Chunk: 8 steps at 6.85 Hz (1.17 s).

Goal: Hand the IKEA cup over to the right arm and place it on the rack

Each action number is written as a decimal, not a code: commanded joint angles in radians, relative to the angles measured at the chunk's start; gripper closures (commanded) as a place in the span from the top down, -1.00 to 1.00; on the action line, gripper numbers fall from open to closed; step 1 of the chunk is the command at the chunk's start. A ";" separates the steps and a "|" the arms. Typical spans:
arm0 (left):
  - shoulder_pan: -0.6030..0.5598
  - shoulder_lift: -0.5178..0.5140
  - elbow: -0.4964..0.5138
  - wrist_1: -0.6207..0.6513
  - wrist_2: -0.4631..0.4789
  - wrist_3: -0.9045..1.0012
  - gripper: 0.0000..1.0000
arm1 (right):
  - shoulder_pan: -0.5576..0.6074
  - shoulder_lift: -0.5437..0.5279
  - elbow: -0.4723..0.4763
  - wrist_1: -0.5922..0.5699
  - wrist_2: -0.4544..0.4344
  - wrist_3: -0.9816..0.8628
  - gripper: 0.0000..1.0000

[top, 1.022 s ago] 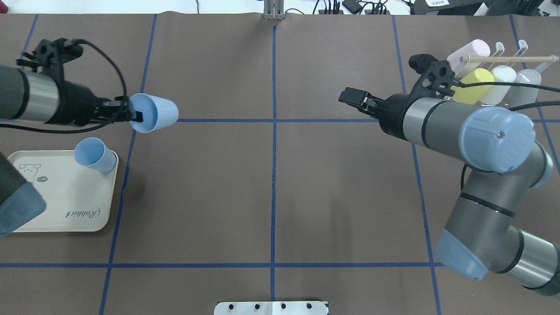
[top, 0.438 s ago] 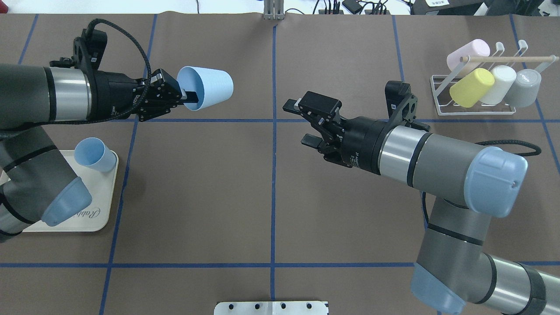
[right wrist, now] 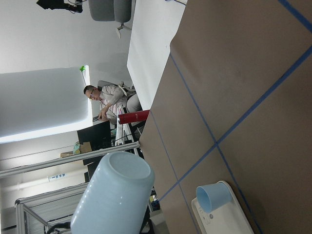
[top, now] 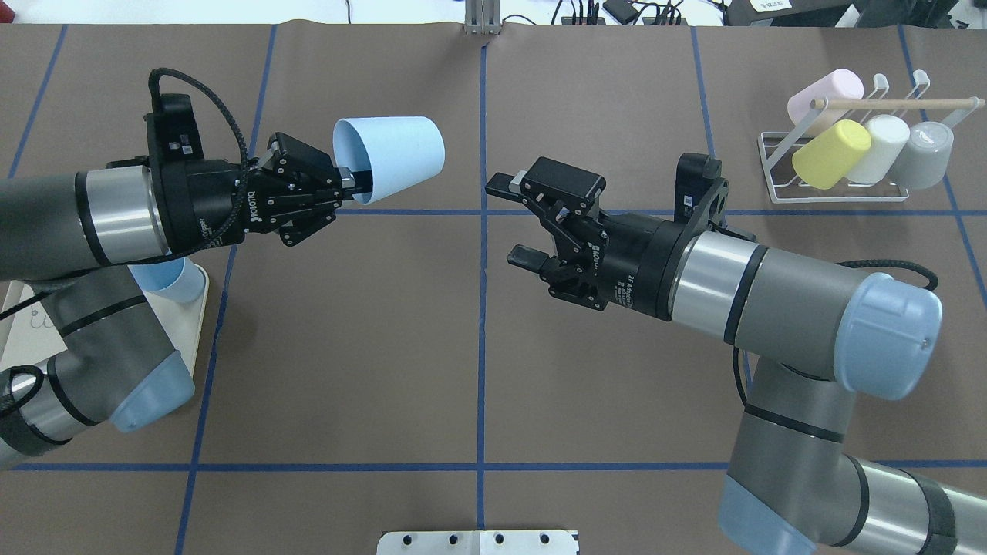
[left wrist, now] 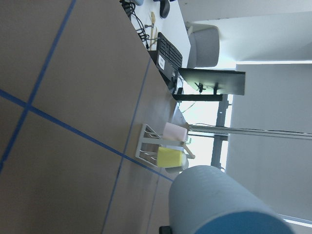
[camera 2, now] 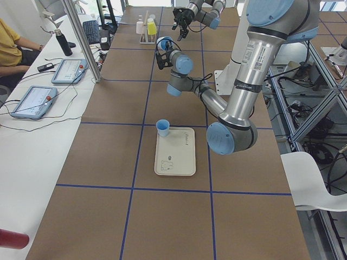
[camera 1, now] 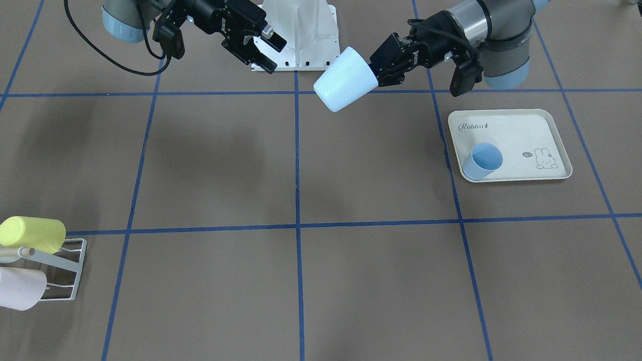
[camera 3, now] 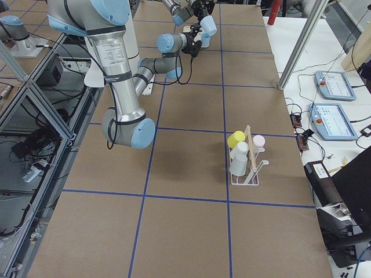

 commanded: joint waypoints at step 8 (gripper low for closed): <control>0.136 -0.050 0.009 -0.072 0.091 -0.047 -1.00 | -0.013 -0.003 -0.019 0.121 -0.055 0.132 0.95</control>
